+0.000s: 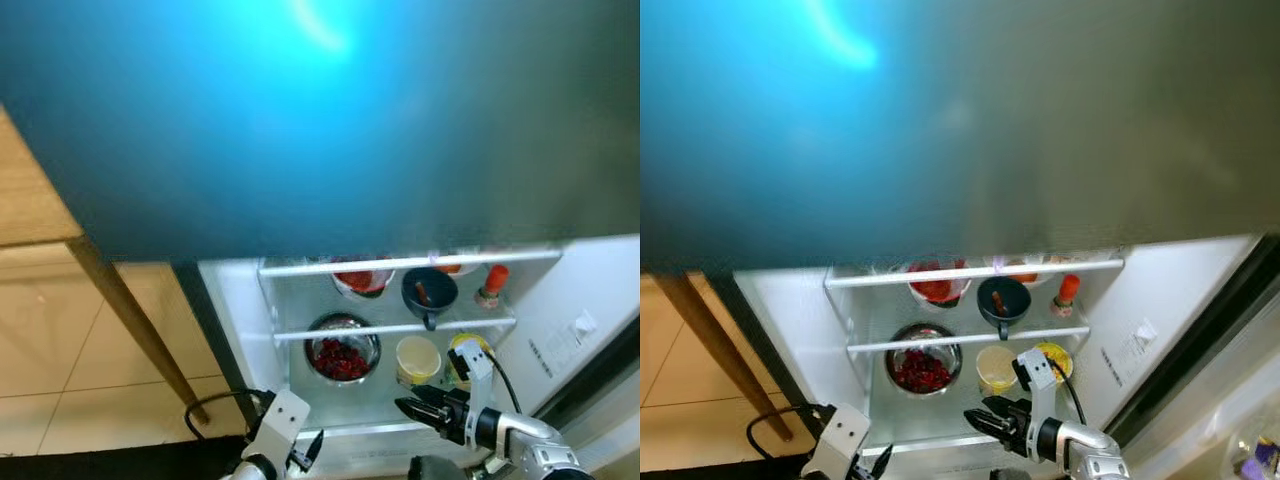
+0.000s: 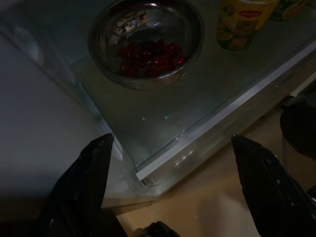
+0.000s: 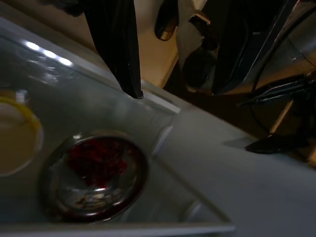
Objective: Restocking fridge
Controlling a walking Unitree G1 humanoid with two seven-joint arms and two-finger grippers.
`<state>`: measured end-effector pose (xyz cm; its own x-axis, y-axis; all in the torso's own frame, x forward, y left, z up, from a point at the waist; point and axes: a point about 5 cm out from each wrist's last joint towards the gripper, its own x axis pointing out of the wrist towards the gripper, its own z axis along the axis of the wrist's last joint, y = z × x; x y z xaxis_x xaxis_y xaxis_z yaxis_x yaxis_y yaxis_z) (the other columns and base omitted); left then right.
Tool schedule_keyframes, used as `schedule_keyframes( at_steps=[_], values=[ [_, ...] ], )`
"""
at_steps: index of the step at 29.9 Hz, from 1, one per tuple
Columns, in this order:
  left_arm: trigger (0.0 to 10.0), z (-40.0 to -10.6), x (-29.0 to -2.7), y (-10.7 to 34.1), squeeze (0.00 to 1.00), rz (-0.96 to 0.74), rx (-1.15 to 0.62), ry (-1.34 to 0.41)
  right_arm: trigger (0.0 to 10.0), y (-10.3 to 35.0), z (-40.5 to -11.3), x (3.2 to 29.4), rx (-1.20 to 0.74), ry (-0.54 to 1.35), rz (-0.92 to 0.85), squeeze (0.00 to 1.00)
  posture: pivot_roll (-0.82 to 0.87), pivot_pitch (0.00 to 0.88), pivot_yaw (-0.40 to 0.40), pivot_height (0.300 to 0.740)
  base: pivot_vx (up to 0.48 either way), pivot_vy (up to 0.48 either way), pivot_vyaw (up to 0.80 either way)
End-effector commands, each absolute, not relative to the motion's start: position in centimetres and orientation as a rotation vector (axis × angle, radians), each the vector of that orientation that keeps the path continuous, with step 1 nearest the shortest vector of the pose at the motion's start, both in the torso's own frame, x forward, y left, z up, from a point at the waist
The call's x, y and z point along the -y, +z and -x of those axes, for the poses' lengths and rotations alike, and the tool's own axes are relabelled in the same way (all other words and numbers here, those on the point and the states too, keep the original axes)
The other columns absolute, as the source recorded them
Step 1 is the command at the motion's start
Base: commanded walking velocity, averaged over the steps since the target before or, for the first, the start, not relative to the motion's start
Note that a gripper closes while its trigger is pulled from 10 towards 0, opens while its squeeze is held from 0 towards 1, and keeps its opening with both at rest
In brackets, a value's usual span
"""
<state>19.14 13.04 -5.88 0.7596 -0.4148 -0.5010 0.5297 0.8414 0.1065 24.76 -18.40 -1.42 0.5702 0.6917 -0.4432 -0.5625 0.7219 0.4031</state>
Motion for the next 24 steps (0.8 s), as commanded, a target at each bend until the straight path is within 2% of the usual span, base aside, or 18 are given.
schedule_keyframes(
  at_steps=[1,14,24],
  values=[
    [10.0,-19.8,-13.5,-5.6,0.0,-0.276,-0.474,-0.498,10.0,-2.3,-24.0,18.7,-0.661,0.714,-0.202,0.0,-0.06,0.0,0.001,0.659,0.0,0.0,0.0],
    [10.0,-19.6,-13.2,-5.7,0.0,-0.307,-0.486,-0.545,10.0,-3.4,-22.7,19.1,-0.696,0.639,-0.256,0.0,-0.06,0.0,0.001,0.659,0.0,0.0,0.0],
    [10.0,-20.5,-11.8,-5.1,0.0,-0.339,-0.436,-0.613,10.0,-4.1,-22.1,19.6,-0.727,0.582,-0.26,0.0,-0.06,0.0,-0.002,0.659,0.0,0.0,0.0]
  ],
)
